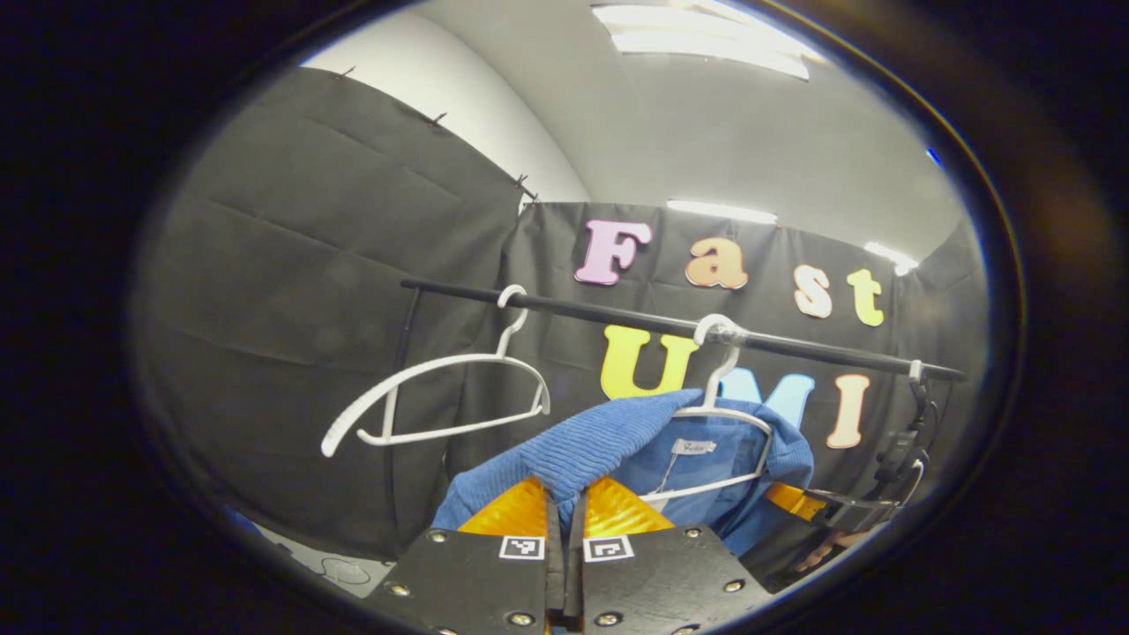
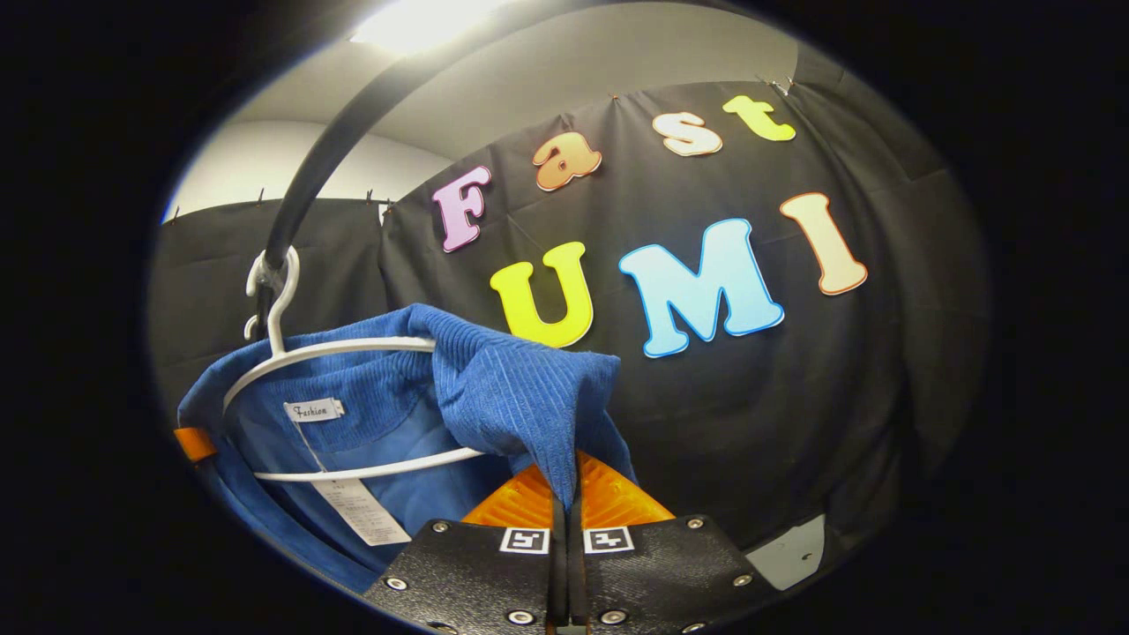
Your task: Grasp the clothes on the hanger with both hands and then place them into the laundry hamper below.
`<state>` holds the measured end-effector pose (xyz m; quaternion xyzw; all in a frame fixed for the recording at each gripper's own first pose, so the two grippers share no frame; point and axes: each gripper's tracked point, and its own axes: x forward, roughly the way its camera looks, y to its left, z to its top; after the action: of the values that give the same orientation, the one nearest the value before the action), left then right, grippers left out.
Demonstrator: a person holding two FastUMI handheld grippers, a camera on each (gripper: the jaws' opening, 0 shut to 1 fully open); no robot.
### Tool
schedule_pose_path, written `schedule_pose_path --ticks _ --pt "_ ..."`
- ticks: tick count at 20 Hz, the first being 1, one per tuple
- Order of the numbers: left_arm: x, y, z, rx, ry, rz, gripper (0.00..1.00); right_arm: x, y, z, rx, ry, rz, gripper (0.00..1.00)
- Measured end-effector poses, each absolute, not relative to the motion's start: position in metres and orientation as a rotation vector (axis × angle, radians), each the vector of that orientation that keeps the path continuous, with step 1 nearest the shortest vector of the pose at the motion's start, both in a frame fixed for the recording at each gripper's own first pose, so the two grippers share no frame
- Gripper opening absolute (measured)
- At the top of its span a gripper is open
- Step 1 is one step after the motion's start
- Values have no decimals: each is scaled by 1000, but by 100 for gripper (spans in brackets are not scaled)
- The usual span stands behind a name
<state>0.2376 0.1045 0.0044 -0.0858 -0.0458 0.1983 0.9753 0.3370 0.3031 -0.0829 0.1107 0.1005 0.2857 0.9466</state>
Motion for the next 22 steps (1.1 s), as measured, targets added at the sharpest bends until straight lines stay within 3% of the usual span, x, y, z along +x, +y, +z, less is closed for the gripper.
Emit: schedule_pose_path --ticks 16,22 --pt "231 158 47 -80 -152 507 1 395 283 -65 301 58 481 0" --pt "223 186 48 -111 -153 527 0 385 294 -68 287 44 508 0"
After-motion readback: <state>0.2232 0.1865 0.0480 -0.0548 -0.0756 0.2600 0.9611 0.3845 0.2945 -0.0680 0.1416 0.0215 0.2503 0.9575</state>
